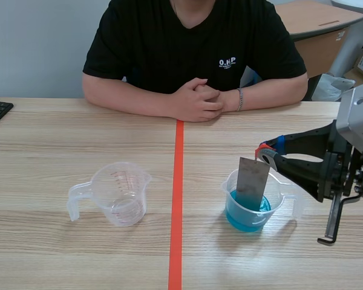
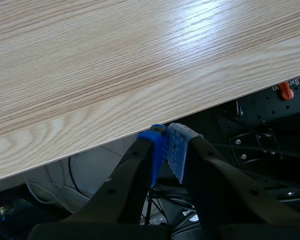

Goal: Do the redox reaction experiment.
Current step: 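Hold the plate still in the solution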

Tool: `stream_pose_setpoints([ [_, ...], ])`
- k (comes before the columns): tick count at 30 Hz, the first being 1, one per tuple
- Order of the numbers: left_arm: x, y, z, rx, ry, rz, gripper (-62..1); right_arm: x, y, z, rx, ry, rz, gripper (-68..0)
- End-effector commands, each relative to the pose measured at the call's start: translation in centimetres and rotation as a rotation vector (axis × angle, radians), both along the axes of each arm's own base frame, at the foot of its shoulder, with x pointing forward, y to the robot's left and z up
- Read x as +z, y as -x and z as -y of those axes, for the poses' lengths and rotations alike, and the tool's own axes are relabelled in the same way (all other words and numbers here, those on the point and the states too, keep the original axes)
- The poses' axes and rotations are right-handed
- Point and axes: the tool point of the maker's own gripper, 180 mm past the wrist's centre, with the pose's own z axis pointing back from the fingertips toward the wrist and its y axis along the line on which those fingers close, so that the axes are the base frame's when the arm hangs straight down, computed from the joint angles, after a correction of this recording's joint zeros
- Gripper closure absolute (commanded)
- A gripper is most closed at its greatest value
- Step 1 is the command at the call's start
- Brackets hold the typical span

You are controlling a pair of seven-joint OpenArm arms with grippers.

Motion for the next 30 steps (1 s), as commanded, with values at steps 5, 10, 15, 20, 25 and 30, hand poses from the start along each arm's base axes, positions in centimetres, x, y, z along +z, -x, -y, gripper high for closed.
stream_pose_setpoints([
  [5,0.2,-0.2,0.0,0.003,0.001,0.012,-4.1,0.2,0.0,0.2,0.011,0.009,0.006,-1.5],
  [10,0.2,-0.2,0.0,0.003,0.001,0.012,-4.1,0.7,0.1,0.4,0.024,0.005,0.02,-1.5],
  [15,0.2,-0.2,0.0,0.003,0.001,0.012,-4.1,1.3,-0.2,0.9,0.024,0.007,0.041,-1.5],
  [20,0.2,-0.2,0.0,0.003,0.001,0.012,-4.1,2.1,-0.2,1.1,0.038,0.002,0.064,-1.5],
  [25,0.2,-0.2,0.0,0.003,0.001,0.012,-4.1,2.9,0.0,1.3,0.065,-0.013,0.084,-1.5],
  [30,0.2,-0.2,0.0,0.003,0.001,0.012,-4.1,3.4,0.1,1.6,0.079,-0.017,0.1,-1.5],
])
